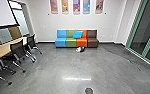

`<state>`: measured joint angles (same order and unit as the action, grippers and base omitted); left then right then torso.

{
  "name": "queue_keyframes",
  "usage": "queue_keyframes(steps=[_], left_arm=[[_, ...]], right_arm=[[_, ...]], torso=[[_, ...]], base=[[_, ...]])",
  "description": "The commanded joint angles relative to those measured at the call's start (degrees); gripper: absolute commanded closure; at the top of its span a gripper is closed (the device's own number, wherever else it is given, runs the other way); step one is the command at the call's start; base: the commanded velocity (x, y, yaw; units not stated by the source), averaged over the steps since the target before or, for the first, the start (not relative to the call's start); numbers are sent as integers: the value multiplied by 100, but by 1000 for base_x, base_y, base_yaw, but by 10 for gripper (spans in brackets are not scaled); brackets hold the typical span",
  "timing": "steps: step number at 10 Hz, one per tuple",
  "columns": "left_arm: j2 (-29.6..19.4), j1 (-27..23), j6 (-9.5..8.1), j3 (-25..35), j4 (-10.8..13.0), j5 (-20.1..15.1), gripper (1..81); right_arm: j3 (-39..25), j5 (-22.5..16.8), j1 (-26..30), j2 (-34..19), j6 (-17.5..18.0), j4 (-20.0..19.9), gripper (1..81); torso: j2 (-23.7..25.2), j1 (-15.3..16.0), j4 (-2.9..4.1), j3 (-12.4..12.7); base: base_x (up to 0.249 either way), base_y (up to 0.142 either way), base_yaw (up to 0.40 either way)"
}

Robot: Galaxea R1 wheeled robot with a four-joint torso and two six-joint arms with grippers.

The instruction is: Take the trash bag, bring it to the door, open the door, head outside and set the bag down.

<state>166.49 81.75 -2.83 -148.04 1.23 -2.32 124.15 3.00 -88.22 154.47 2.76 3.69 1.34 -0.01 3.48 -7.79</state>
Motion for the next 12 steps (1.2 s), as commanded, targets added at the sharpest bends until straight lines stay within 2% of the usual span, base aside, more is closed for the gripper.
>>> queue_keyframes(steps=[1,12], left_arm=[[-54,-251,46,30,-18,-340,10],[-62,-251,37,38,-35,-331,10]], right_arm=[[-76,-335,186,-98,-38,-27,10],[-59,-274,151,-62,-38,-62,10]], torso=[[0,1,0,0],[-2,6,0,-2]], base=[[137,0,0],[162,0,0]])
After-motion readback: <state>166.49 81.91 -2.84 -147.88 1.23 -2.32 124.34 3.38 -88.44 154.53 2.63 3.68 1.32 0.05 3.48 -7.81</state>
